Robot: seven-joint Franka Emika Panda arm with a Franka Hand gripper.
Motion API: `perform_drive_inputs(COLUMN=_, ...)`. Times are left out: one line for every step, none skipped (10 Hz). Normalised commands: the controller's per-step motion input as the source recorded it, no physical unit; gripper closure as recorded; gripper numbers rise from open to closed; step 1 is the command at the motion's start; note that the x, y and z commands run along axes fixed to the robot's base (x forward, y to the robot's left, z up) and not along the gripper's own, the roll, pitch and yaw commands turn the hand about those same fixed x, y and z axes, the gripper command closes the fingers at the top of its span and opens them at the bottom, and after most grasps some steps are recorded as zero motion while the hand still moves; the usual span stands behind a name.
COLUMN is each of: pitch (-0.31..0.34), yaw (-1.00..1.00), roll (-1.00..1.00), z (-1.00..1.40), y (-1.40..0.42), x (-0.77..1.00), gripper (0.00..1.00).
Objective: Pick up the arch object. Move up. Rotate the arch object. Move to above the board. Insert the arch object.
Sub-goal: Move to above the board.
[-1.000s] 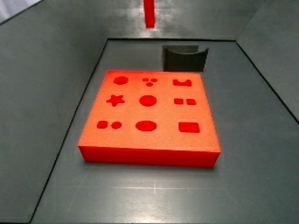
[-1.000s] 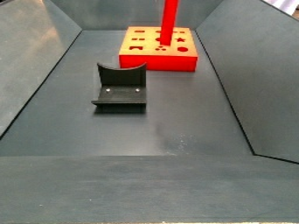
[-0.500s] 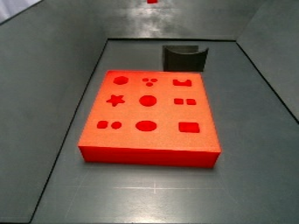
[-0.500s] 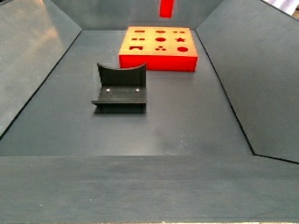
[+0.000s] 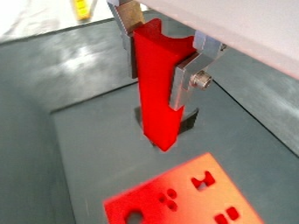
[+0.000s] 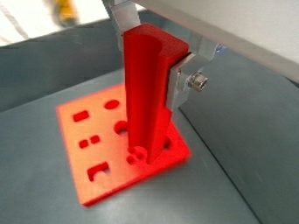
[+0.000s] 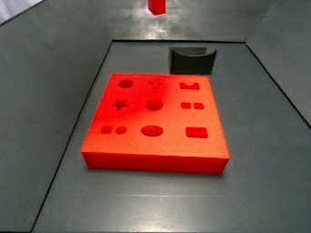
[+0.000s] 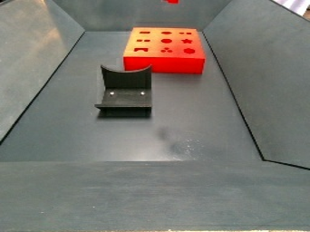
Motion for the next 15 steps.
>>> perform_drive_inputs(pitch=0.074, yaw=1.0, roll=-0.02, z=0.09, y=-1.0, x=0.02, gripper=1.0)
perform_drive_inputs(pitch=0.083, yaw=1.0, roll=-0.02, z=0.1, y=-1.0, x=0.05, gripper=1.0)
perform_drive_inputs(pitch=0.088, yaw=1.0, roll=-0.02, z=0.1, y=-1.0, x=0.07, gripper=1.0)
perform_drive_inputs(pitch=0.097, yaw=1.0, roll=-0.02, z=0.08, y=-0.64, x=0.08, gripper=1.0)
perform_drive_inputs(pitch=0.103, yaw=1.0, roll=-0.02, z=0.05, y=-0.4, x=0.07, gripper=1.0)
perform_drive_inputs(pitch=0.108, yaw=1.0, roll=-0.02, z=0.04, y=-0.21, x=0.05, gripper=1.0)
perform_drive_inputs(pitch=0.11, yaw=1.0, roll=-0.02, z=0.04, y=-0.16, x=0.05, gripper=1.0)
perform_drive_inputs(pitch=0.121, yaw=1.0, roll=-0.02, z=0.03, y=-0.1, x=0.04, gripper=1.0)
perform_drive_inputs(pitch=0.131, yaw=1.0, roll=-0.02, z=0.03, y=-0.07, x=0.04, gripper=1.0)
perform_drive_inputs(pitch=0.144, yaw=1.0, roll=-0.02, z=0.03, y=-0.05, x=0.05, gripper=1.0)
perform_drive_inputs(pitch=0.165, yaw=1.0, roll=-0.02, z=0.03, y=-0.04, x=0.05, gripper=1.0)
perform_drive_inputs(pitch=0.184, yaw=1.0, roll=-0.01, z=0.03, y=-0.03, x=0.05, gripper=1.0)
perform_drive_inputs(pitch=0.209, yaw=1.0, roll=-0.01, z=0.03, y=-0.03, x=0.06, gripper=1.0)
perform_drive_inputs(pitch=0.245, yaw=1.0, roll=0.0, z=0.03, y=-0.03, x=0.07, gripper=1.0)
perform_drive_inputs(pitch=0.239, yaw=0.75, roll=0.01, z=0.03, y=-0.02, x=0.07, gripper=1.0)
